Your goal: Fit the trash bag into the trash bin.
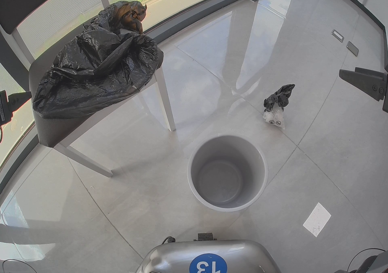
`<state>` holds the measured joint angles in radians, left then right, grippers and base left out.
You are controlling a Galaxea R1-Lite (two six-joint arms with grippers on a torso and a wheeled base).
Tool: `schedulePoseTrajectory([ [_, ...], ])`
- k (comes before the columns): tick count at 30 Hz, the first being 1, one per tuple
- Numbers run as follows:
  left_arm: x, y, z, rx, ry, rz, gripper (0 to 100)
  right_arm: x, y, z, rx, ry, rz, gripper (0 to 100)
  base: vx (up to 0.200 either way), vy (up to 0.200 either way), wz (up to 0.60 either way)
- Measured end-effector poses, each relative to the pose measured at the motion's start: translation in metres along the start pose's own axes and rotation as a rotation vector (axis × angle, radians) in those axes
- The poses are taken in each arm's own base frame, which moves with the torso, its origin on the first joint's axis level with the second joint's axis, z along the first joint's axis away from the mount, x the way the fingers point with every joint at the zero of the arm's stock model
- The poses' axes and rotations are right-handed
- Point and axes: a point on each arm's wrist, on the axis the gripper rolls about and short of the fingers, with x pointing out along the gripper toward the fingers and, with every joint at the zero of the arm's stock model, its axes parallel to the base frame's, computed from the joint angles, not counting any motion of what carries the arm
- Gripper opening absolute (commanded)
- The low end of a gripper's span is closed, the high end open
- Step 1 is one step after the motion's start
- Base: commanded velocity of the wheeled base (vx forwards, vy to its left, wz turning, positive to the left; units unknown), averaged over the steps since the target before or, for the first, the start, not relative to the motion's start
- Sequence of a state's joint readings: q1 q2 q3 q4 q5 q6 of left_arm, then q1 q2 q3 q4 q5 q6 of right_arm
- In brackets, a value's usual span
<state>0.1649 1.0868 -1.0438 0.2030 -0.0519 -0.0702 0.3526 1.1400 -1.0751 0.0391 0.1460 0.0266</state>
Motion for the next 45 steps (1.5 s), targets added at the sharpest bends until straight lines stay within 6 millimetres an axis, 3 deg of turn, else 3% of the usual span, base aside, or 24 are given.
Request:
schedulePoseTrajectory([
  [14, -0.024, -0.001, -0.013, -0.007, -0.007, -0.002, 100, 0.006, 0.003, -0.008, 0.001, 0.027, 0.034, 100, 0.0, 0.0, 0.0],
  [21, -0.021, -0.006, -0.012, 0.007, -0.007, -0.023, 100, 0.007, 0.003, -0.007, 0.0, 0.024, 0.037, 100, 0.0, 0.0, 0.0],
  [29, 0.005, -0.009, -0.001, 0.017, -0.004, 0.092, 100, 0.008, 0.003, -0.005, -0.001, 0.013, 0.037, 100, 0.0, 0.0, 0.0],
  [35, 0.034, -0.016, 0.012, 0.029, 0.012, 0.103, 100, 0.012, 0.003, -0.004, -0.002, 0.006, 0.04, 100, 0.0, 0.0, 0.0],
  [45, 0.086, -0.025, 0.014, 0.051, 0.05, 0.128, 100, 0.017, 0.003, -0.005, -0.003, 0.007, 0.049, 100, 0.0, 0.0, 0.0],
])
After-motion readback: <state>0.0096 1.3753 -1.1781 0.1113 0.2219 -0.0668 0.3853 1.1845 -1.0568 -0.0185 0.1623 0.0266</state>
